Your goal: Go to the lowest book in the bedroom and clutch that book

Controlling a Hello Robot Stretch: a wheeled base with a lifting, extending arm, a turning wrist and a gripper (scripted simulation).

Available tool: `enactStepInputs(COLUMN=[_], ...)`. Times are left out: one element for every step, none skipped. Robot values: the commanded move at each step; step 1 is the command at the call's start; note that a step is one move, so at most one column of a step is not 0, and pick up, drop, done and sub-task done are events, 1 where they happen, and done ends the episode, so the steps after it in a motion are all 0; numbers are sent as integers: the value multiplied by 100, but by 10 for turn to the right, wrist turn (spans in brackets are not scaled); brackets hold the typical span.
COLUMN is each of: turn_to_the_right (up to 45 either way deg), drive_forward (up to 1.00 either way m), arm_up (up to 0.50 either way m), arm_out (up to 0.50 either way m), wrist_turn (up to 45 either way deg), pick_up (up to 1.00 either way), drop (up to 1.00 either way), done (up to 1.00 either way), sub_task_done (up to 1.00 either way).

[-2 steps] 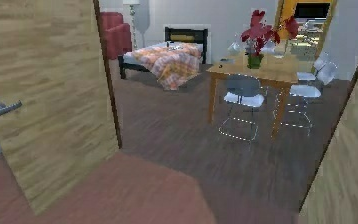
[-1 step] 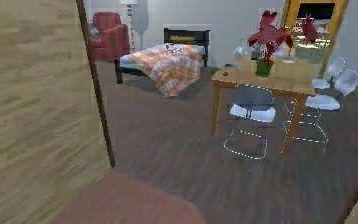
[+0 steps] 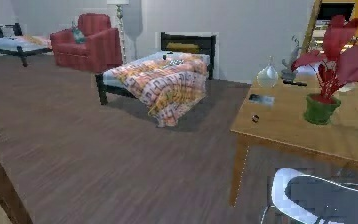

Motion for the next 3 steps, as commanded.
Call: enactStepInputs(turn_to_the_right=[-30, 0, -450], drive_forward=[0, 75, 0], arm_up=[0, 0, 0], arm_out=[0, 0, 0], wrist_turn=[0, 0, 0], pick_up=[0, 0, 0], drop=[0, 0, 0], done=[0, 0, 0], sub_task_done=[0, 0, 0])
